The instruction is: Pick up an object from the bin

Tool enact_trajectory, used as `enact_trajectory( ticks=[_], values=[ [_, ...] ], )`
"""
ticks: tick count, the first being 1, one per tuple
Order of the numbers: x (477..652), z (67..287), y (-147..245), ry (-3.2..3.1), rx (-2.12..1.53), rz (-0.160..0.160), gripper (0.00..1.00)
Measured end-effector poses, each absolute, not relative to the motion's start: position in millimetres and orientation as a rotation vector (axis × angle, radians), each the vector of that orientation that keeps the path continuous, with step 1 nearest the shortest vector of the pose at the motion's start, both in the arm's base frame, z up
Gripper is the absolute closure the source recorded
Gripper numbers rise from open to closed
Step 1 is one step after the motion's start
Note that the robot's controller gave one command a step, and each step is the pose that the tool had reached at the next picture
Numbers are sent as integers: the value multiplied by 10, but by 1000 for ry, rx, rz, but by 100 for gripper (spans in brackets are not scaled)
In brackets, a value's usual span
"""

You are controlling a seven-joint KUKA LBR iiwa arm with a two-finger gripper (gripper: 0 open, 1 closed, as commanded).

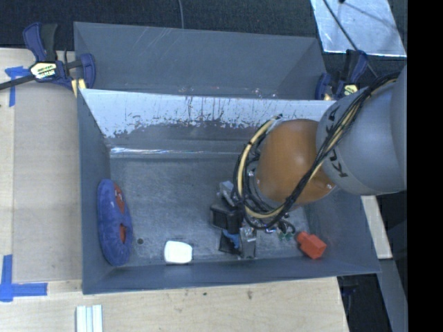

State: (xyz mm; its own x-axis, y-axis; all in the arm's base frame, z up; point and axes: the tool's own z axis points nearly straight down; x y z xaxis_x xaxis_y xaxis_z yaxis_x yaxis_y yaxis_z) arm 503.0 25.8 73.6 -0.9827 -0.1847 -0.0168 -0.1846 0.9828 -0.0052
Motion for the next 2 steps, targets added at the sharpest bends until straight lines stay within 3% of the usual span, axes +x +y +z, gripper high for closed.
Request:
enact_trajectory(
  ticks=[1, 2],
  values=[
    [5034, 740, 255, 3110, -286, -5, 100],
    [4898, 1919, 378, 3122, -314, 0, 100]
  ],
)
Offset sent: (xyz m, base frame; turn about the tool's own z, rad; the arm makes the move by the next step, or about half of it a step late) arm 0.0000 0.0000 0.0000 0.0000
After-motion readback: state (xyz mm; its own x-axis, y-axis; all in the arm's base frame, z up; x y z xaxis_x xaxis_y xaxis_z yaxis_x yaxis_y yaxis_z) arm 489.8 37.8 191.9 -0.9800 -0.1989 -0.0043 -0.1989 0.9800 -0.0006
